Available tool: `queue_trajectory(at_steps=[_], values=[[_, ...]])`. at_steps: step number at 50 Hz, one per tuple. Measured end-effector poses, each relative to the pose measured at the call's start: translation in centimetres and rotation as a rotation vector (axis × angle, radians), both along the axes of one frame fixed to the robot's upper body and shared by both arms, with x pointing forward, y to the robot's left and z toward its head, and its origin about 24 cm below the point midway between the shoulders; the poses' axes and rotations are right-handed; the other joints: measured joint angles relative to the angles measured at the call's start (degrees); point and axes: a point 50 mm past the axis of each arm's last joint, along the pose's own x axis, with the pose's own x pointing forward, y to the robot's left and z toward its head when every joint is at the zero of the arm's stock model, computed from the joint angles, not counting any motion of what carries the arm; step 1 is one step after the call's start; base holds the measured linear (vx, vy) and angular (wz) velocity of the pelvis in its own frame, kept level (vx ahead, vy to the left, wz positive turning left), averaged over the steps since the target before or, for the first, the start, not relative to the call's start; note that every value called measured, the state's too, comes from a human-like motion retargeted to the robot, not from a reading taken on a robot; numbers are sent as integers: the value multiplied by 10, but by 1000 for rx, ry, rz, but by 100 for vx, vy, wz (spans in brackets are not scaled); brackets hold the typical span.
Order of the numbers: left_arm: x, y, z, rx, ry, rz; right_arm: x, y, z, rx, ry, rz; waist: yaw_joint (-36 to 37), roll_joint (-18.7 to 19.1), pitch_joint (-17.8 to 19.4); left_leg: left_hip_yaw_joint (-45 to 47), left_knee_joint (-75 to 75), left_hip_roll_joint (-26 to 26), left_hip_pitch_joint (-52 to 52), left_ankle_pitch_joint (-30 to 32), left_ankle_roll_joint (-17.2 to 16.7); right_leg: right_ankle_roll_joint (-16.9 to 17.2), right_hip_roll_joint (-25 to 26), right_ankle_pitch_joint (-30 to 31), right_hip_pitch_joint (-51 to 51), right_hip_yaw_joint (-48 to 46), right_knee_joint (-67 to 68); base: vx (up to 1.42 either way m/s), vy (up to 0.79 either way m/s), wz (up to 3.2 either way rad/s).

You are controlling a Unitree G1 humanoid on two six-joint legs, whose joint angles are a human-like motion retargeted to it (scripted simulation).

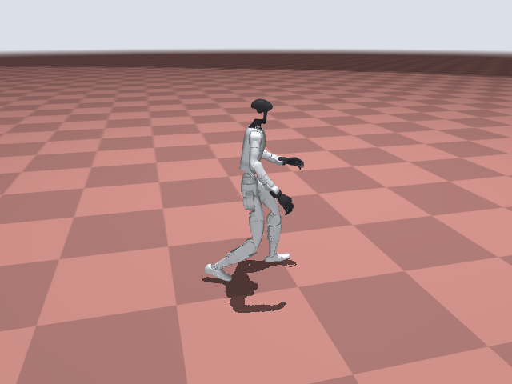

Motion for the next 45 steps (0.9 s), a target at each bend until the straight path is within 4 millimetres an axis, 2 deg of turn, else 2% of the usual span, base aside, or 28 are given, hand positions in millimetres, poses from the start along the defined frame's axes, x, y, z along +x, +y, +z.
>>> queue_trajectory(at_steps=[2,4,5,7,10,16,20,23,26,28,31,35,37,40,45], values=[[-7,5,-11,-15,18,57,-6,-4,-3,-21,8,-17,-5,-2,14,21,13,14,-16,-3,9,-12,4,-42,-5,-4,-1,-62,-24,39],[-13,10,-25,-38,40,127,-7,-9,-4,-49,4,-30,-9,13,20,26,-13,30,-25,-6,11,-27,30,-62,-21,-6,-15,-63,-22,39],[-19,12,-35,-51,72,155,-12,-11,-7,-55,16,-41,-12,9,29,29,-1,31,-33,-10,12,-30,26,-74,-25,-6,-9,-65,-20,38],[-27,15,-56,-79,136,221,-15,-17,-8,-75,21,-64,-16,29,28,19,-33,41,-37,-5,6,-42,56,-71,-49,-7,-24,-63,-18,33],[-50,18,-94,-101,295,301,-30,-25,-17,-76,63,-118,-26,19,44,10,21,34,-53,-24,10,-43,46,-76,-70,-6,-3,-62,-15,39],[-109,22,-165,-82,696,402,-61,-45,-29,-46,138,-263,-32,43,57,-43,234,63,-56,-84,30,-54,80,-41,-110,2,13,-56,-6,4],[-146,25,-191,-35,930,389,-77,-53,-32,-22,173,-325,-35,85,63,-91,424,109,-17,-119,36,-71,132,2,-133,6,5,-55,1,-23],[-161,29,-197,-9,1021,355,-81,-53,-32,-1,177,-333,-41,123,63,-135,521,127,44,-113,19,-84,178,48,-147,3,-29,-56,5,-20],[-166,33,-196,8,1036,323,-80,-46,-32,19,165,-314,-53,153,56,-168,538,106,121,-90,-12,-85,209,94,-175,0,-65,-56,10,-10],[-162,35,-192,14,1010,305,-73,-39,-31,33,144,-291,-62,170,52,-181,505,87,169,-90,-28,-79,224,127,-197,-3,-92,-56,14,-8],[-142,39,-180,27,916,268,-52,-24,-25,51,84,-237,-74,185,50,-179,412,67,217,-148,-22,-56,233,171,-240,-3,-128,-58,16,-8],[-99,42,-151,68,734,203,-6,2,-6,69,-40,-123,-83,169,56,-145,273,26,211,-278,28,-3,213,152,-311,43,-156,-62,18,-2],[-82,42,-137,81,655,182,17,18,7,78,-102,-55,-80,156,58,-123,228,11,183,-293,45,11,189,140,-347,39,-155,-64,15,-18],[-66,37,-124,81,580,147,42,41,24,82,-173,50,-69,142,63,-98,191,0,140,-283,57,15,157,114,-378,17,-100,-62,10,-26],[-59,30,-118,78,566,94,73,70,49,74,-243,193,-52,94,52,-64,153,-35,67,-220,61,2,70,59,-363,-19,78,-56,4,-2]])
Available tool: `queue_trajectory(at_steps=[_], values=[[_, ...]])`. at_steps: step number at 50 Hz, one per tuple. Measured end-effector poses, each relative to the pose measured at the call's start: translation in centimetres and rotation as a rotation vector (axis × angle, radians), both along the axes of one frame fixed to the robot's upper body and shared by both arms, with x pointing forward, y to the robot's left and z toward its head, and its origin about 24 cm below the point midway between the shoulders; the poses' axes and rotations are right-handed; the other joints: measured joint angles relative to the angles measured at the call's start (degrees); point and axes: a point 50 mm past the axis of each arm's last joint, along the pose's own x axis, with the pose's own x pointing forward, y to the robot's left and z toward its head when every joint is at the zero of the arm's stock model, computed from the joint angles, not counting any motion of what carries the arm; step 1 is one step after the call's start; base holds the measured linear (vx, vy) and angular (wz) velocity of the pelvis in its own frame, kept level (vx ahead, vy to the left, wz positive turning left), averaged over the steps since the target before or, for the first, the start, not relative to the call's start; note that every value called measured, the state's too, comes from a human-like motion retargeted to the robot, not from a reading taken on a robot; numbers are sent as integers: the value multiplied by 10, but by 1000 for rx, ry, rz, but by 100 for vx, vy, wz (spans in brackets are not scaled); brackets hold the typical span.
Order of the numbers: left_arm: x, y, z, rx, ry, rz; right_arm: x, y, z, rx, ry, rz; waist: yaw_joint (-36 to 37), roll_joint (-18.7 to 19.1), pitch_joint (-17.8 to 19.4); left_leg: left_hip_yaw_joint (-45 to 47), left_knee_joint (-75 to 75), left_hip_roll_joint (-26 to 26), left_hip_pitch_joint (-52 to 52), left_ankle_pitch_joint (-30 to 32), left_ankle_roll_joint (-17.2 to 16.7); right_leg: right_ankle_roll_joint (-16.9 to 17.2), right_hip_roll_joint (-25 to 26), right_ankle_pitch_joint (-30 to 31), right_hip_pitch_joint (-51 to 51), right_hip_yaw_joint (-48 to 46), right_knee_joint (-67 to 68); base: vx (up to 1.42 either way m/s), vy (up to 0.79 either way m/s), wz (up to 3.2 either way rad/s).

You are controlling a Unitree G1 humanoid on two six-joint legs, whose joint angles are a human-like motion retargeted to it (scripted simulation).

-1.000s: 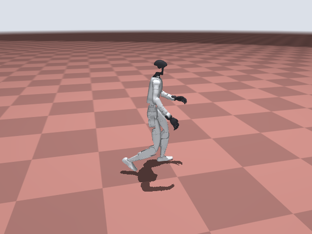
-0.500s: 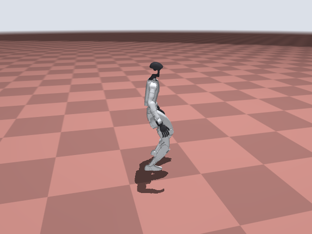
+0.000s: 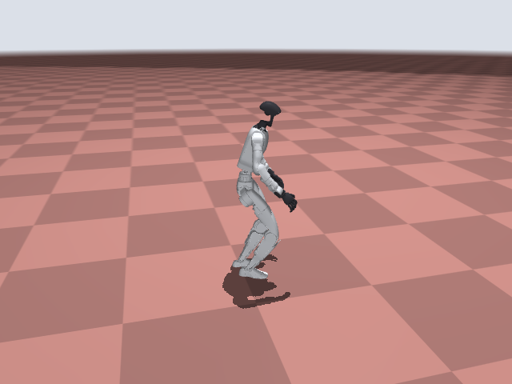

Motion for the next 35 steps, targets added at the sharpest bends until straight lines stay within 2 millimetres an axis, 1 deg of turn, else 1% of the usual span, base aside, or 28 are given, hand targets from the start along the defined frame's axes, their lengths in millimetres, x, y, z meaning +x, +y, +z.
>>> queue_trajectory(at_steps=[2,5,8,10,12,15,18,20,21,23,25,28,30,32,35], values=[[0,1,-1,3,25,-16,10,9,8,-3,-6,37,4,-34,-9,15,-40,-34,-19,39,3,2,-45,-13,30,0,57,-53,1,15],[-5,2,-6,14,85,-39,20,16,13,2,15,64,27,-73,-18,37,-75,-60,-48,84,6,12,-81,-8,101,-1,105,-52,0,-4],[-10,4,-10,26,138,-55,27,18,16,8,36,66,57,-104,-23,57,-94,-73,-80,117,10,32,-89,12,177,4,98,-51,-2,-14],[-13,7,-12,37,163,-59,31,19,19,14,41,59,76,-118,-24,68,-93,-72,-105,133,11,42,-82,19,219,7,73,-52,-4,-18],[-14,10,-11,51,168,-58,37,18,25,19,28,48,92,-126,-22,78,-89,-63,-128,145,9,45,-65,7,250,11,35,-54,-5,-20],[-13,12,-8,73,152,-55,49,18,40,21,-15,33,112,-127,-14,90,-81,-43,-157,157,4,36,-32,-37,279,15,-23,-56,-7,-19],[-10,9,-3,83,113,-62,60,16,58,10,-74,22,119,-121,-2,99,-72,-23,-182,134,9,11,-8,-111,285,13,-54,-60,-8,-15],[-3,4,3,84,72,-71,69,14,74,-3,-124,11,125,-99,7,94,-71,2,-199,113,11,-11,24,-140,280,10,-79,-62,-9,-28],[0,-1,5,81,51,-82,71,13,79,-9,-141,4,125,-88,11,97,-63,15,-209,105,13,-20,39,-149,276,8,-85,-64,-9,-21],[6,-11,9,71,10,-107,75,9,86,-20,-165,-14,122,-68,19,102,-38,38,-229,93,15,-34,62,-163,267,4,-88,-63,-10,-9],[14,-24,16,55,-41,-141,75,2,89,-30,-175,-41,119,-48,27,104,-1,59,-249,83,17,-43,83,-166,256,0,-83,-59,-10,-7],[29,-46,33,24,-142,-201,67,-13,74,-39,-133,-102,108,-33,40,100,91,80,-276,76,24,-48,94,-164,245,-5,-59,-52,-10,-5],[41,-60,50,5,-229,-244,55,-28,56,-41,-80,-153,104,-29,48,93,165,91,-290,73,27,-47,100,-151,240,-4,-52,-42,-8,-8],[52,-72,74,-5,-327,-300,37,-45,36,-27,-17,-210,108,-26,57,75,247,105,-299,73,25,-42,113,-121,244,3,-71,-34,-7,-16],[59,-86,107,-7,-453,-376,1,-68,2,9,92,-300,120,-23,66,41,360,131,-303,73,17,-30,140,-51,258,24,-124,-26,-4,-20]])
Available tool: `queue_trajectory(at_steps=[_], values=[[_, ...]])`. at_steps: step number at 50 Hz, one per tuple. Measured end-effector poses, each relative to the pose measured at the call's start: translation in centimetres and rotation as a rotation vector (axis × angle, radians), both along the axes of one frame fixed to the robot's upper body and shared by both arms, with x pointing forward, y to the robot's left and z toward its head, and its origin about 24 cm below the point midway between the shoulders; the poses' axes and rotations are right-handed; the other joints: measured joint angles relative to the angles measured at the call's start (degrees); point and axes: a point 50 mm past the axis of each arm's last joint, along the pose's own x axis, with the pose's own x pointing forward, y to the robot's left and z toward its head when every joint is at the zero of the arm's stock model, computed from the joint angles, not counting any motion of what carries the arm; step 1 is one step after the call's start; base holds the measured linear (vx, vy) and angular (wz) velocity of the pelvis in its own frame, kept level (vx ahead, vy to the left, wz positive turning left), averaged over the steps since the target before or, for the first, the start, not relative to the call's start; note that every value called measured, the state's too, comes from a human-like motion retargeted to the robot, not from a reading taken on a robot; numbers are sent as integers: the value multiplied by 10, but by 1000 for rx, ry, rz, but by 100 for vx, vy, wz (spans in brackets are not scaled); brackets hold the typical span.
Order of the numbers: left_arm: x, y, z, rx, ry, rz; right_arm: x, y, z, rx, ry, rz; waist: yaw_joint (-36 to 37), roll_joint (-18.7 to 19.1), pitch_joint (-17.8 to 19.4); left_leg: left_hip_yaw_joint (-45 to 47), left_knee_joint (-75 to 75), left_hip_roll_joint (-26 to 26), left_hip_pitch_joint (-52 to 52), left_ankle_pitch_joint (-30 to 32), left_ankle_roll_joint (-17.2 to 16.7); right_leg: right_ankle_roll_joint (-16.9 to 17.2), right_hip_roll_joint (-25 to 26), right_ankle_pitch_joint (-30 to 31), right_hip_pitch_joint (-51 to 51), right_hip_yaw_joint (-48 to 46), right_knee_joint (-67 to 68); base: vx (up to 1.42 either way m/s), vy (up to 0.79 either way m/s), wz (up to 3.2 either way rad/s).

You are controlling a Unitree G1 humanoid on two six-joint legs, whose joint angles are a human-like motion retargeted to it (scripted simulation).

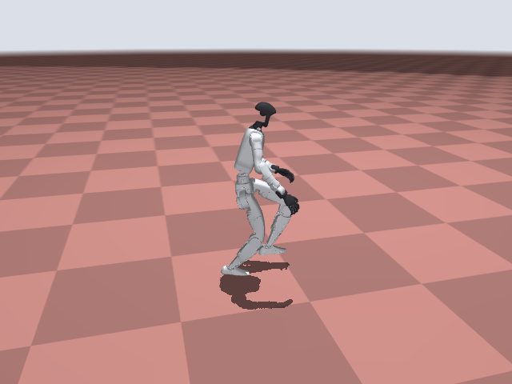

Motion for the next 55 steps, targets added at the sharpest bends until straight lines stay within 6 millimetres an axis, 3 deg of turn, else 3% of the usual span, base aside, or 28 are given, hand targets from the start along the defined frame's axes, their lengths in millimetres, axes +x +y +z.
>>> queue_trajectory(at_steps=[3,5,10,15,20,27,32,38,41,45,49,55], values=[[3,-6,25,-14,-102,-25,-34,-17,-24,45,78,-89,8,-12,10,-31,84,9,6,3,-2,24,12,64,14,24,-39,-17,0,-12],[5,-5,38,-28,-159,-16,-50,-26,-32,78,102,-143,11,-23,17,-52,130,18,10,3,0,33,13,72,20,37,-52,-11,5,-11],[9,5,52,-63,-241,60,-69,-39,-35,121,77,-234,6,-38,24,-112,189,57,14,-21,14,17,2,1,24,58,-28,-9,12,-22],[13,10,27,-35,-150,105,-62,-35,-24,160,-10,-241,-10,-26,24,-144,114,76,38,-36,5,12,-12,-58,13,80,-5,-12,20,-18],[9,9,-6,-15,-6,76,-46,-7,-9,277,-116,-167,-27,-2,24,-138,14,74,100,-21,-30,24,-26,-45,7,97,-17,-16,23,-10],[13,7,-2,-71,25,9,-25,21,31,364,-260,11,-54,11,24,-131,-26,56,160,6,-71,45,-54,-11,-28,120,-17,-15,27,0],[18,3,-2,-112,73,-57,-20,15,61,310,-331,101,-80,5,20,-124,-71,26,220,-28,-80,68,-82,13,-64,130,-11,-10,37,-7],[6,4,-44,-114,315,-116,-27,-9,90,206,-429,109,-133,-11,7,-80,-153,-32,301,-169,-36,95,-157,17,-142,104,97,-9,40,-16],[-3,9,-59,-134,407,-122,-37,-21,103,153,-482,94,-158,-26,2,-57,-201,-86,323,-179,-8,92,-194,16,-174,83,174,-9,34,12],[-23,24,-72,-206,465,-65,-49,-26,103,100,-494,85,-164,-26,-9,-64,-290,-137,353,-94,-26,78,-154,30,-142,52,173,-8,26,10],[-46,45,-84,-220,506,16,-51,-22,90,67,-478,75,-157,-19,-12,-57,-310,-136,352,15,-67,70,-97,88,-87,37,96,-10,19,24],[-70,81,-99,-154,578,157,-38,-13,69,47,-415,75,-129,-11,-11,-36,-272,-83,308,17,-57,45,-82,82,-53,7,32,-4,14,2]])
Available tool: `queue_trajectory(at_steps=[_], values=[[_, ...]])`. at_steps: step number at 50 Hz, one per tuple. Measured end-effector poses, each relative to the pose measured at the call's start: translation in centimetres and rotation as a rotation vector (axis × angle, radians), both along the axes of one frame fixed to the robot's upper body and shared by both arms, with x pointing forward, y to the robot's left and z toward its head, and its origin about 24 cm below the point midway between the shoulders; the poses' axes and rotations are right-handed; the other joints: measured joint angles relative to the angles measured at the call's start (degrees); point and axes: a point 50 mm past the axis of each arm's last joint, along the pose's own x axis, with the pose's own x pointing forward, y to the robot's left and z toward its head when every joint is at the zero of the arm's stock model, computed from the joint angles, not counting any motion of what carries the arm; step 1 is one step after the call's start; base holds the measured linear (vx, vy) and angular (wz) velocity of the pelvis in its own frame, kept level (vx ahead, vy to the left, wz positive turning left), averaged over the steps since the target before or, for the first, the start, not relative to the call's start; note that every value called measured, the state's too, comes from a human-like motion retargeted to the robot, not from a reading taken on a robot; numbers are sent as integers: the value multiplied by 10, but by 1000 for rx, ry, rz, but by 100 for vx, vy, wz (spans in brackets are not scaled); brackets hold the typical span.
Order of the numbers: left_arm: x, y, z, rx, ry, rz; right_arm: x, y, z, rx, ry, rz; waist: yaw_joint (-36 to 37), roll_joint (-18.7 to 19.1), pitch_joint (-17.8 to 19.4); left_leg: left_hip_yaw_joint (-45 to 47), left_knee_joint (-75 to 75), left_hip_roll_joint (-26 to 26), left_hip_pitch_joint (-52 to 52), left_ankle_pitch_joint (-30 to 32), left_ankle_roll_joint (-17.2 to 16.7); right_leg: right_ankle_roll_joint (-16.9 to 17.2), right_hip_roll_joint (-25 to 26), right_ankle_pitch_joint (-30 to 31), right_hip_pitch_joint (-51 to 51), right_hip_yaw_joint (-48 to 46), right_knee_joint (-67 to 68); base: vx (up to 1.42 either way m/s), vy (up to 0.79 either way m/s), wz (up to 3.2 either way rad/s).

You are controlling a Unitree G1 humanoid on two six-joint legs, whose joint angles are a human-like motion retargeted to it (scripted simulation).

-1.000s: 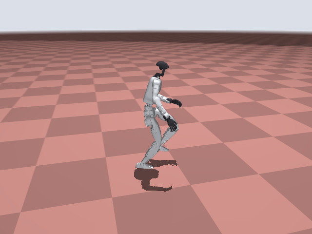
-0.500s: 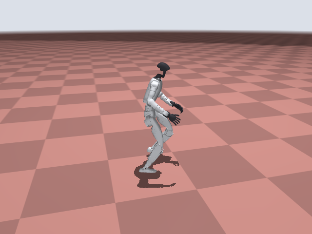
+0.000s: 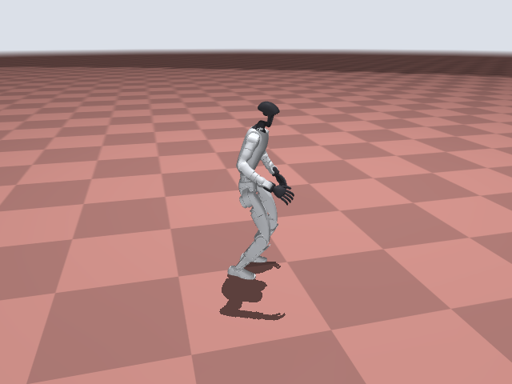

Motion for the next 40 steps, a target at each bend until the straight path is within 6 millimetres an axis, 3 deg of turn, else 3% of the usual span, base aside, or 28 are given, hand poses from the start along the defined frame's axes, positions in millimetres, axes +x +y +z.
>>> queue_trajectory(at_steps=[7,12,15,20,27,33,40], values=[[-11,27,-12,27,47,193,8,21,-42,90,168,17,27,-5,-6,1,-24,0,-30,-25,12,-18,-24,-56,14,-26,-20,9,13,-4],[-2,33,-15,12,16,358,4,36,-76,145,320,23,43,-1,1,-9,17,-21,-36,-94,34,-44,-53,-131,22,-36,28,11,16,-2],[14,25,-15,-38,-6,422,10,50,-82,148,373,76,40,-3,10,0,0,-35,-19,-105,42,-49,-84,-118,12,-47,65,11,15,5],[31,-4,-10,-137,-43,322,23,72,-62,91,323,236,8,-17,2,9,-109,-66,27,-68,30,-40,-118,-100,-23,-36,75,10,9,13],[59,-51,27,-232,-186,26,38,92,-17,2,182,418,-17,-22,-10,7,-214,-62,89,-37,7,-24,-104,-73,-8,1,-48,9,-3,1],[75,-81,59,-330,-289,-134,44,103,0,-40,151,508,-9,-35,-2,8,-144,-30,99,-72,-5,-21,-97,-93,25,3,-44,3,-16,-20],[83,-92,89,-419,-369,-202,53,102,16,-42,118,515,6,-30,21,-3,37,46,65,-119,-20,-41,-63,-170,42,-6,26,0,-19,-24]])
